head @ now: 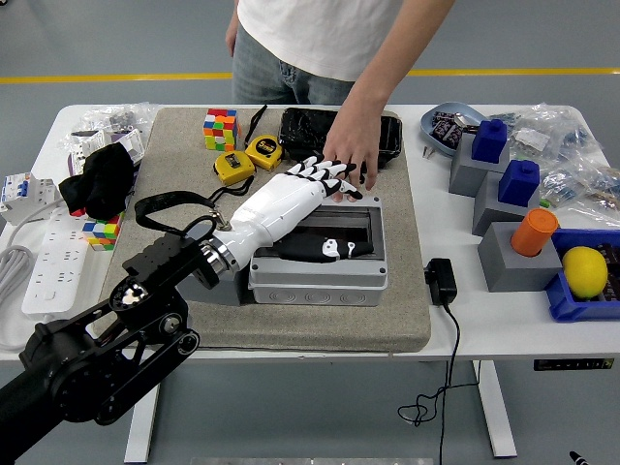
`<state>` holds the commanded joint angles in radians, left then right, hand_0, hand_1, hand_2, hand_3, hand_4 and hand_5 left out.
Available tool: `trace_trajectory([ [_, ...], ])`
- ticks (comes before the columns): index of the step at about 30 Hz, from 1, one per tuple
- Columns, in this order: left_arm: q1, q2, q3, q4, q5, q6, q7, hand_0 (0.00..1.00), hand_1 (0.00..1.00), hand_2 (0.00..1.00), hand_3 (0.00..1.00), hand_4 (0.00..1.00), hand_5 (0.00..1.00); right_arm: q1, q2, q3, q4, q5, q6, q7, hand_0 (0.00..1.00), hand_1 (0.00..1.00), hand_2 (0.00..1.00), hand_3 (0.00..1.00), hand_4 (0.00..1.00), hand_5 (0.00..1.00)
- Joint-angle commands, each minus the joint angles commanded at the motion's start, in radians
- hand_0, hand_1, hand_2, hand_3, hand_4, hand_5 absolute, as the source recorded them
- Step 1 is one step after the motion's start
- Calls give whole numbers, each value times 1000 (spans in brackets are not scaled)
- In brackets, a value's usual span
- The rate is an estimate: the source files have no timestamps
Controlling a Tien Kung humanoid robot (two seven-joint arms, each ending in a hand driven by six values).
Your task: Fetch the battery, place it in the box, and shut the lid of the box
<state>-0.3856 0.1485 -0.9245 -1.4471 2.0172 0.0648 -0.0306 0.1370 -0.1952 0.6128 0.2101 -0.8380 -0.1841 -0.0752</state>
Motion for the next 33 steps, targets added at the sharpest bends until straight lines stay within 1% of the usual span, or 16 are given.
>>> trace_trajectory([
  [1,17,-4,-31,-1,-37,-2,-4,917,946,932,873,998,989,-1,1,-1,0,0,0,0,751,697,713,757,998,998],
  [2,38,-11,-67,-2,-76,-1,-5,896,934,925,916,998,985,-3,1,-1,0,-1,0,0,751,697,713,757,998,998],
  [7,141,-49,-259,-27,-283,-6,3,896,934,925,916,998,985,-10,2,8,1,-8,-1,1,751,697,713,757,998,998],
  [11,204,-76,-421,-34,-459,-56,19,907,941,925,929,998,967,-13,3,7,0,-8,-2,3,751,698,713,757,998,998],
  [13,225,-84,-492,-34,-537,-72,24,907,941,925,929,998,967,-13,4,7,0,-8,-3,3,751,698,713,757,998,998],
  [14,240,-88,-531,-35,-582,-80,26,939,957,914,903,998,977,-14,4,7,0,-9,-3,3,751,697,714,757,998,998],
  [15,252,-90,-566,-37,-628,-87,27,939,957,914,903,998,977,-14,5,7,0,-9,-3,3,751,697,714,757,998,998],
  [17,275,-90,-614,-41,-706,-98,33,939,957,914,903,998,977,-14,5,9,1,-10,-2,4,751,697,714,757,998,998],
  [19,299,-86,-643,-43,-790,-103,40,939,957,914,903,998,977,-15,5,11,1,-11,-2,4,751,697,714,757,998,998],
  [20,308,-84,-651,-43,-836,-104,43,992,995,916,862,998,998,-15,5,11,2,-11,-2,4,751,697,713,757,998,998],
  [24,340,-90,-681,-47,-996,-107,53,992,995,916,862,998,998,-16,5,11,1,-11,-4,6,751,697,713,757,998,998],
  [25,345,-95,-689,-50,-1008,-105,54,992,995,916,862,998,998,-16,5,12,2,-12,-4,6,751,697,713,757,998,998],
  [26,350,-100,-696,-52,-1015,-104,56,979,967,871,794,998,998,-16,5,15,2,-14,-4,7,751,697,715,757,998,998],
  [31,363,-112,-710,-59,-1026,-115,60,979,967,871,794,998,998,-15,5,25,3,-23,-7,8,751,697,715,757,998,998],
  [32,364,-111,-708,-60,-1024,-117,61,878,879,808,768,998,992,-15,5,30,3,-27,-8,8,751,697,714,757,998,998],
  [33,365,-109,-705,-62,-1021,-120,63,878,879,808,768,998,992,-15,5,33,3,-31,-8,8,751,697,714,757,998,998],
])
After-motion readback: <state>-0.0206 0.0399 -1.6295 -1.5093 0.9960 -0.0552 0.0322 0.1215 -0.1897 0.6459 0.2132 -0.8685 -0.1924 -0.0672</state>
